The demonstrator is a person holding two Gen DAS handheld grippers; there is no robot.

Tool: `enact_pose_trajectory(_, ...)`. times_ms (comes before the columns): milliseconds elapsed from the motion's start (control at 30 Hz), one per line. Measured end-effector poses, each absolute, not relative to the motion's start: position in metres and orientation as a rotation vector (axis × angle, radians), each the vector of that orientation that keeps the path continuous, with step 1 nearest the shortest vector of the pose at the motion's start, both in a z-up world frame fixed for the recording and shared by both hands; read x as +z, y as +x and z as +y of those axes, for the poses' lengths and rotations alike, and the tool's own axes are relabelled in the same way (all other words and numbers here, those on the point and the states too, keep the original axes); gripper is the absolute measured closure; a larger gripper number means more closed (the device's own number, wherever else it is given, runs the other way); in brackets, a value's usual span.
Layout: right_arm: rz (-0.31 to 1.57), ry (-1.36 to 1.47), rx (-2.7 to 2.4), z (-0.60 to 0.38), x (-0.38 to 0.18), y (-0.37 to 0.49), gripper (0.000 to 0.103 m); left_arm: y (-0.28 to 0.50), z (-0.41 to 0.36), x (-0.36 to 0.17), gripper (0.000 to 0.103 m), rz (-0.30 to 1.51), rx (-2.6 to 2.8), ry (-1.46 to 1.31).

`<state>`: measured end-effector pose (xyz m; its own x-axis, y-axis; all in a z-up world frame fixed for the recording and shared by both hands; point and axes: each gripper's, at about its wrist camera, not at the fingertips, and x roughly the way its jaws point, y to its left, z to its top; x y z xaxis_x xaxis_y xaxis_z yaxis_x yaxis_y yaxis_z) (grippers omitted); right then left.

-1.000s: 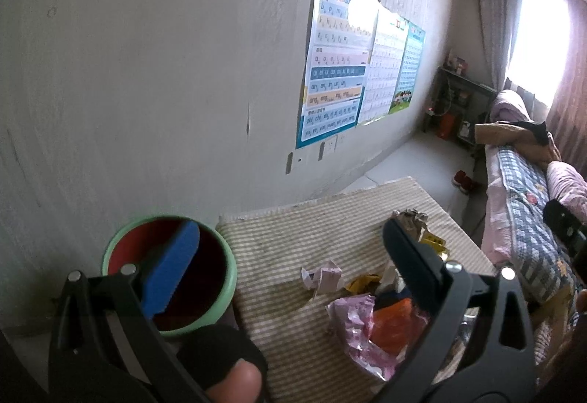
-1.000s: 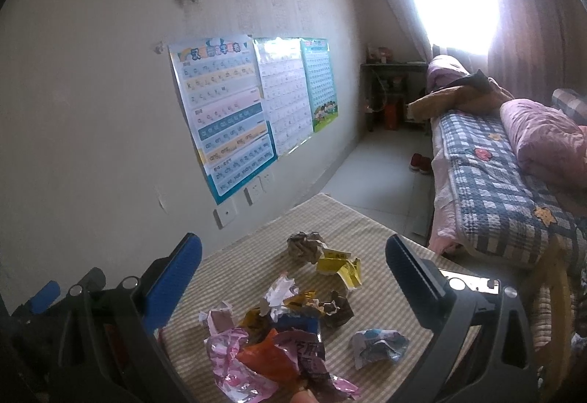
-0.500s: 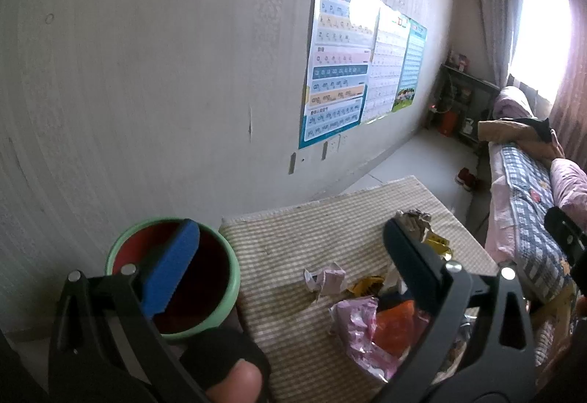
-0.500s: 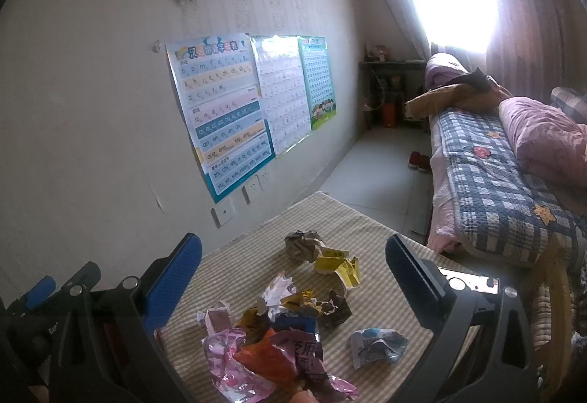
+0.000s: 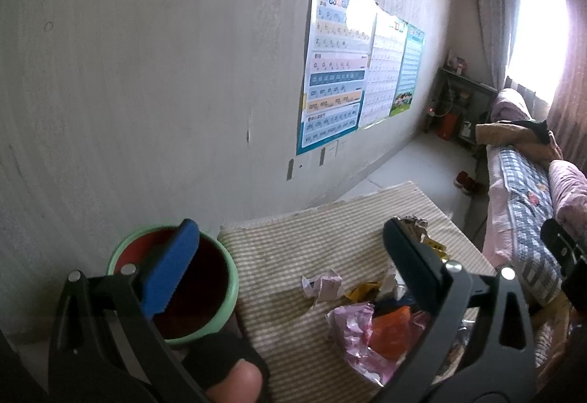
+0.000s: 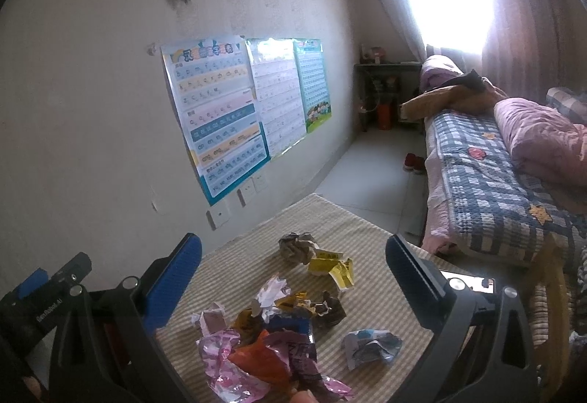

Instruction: Collect trash

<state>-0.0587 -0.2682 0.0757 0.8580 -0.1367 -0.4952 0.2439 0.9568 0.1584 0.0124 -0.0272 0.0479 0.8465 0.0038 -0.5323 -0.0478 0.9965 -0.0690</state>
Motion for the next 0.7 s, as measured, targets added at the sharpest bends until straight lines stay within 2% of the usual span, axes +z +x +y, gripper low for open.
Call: enact_pose_trajectory(700, 0.489, 0.211, -0.234, -0.278, 0.074, -0.067, 0.007, 0.013, -0.038, 0.064, 0.005, 0.527, 0.0, -0.073)
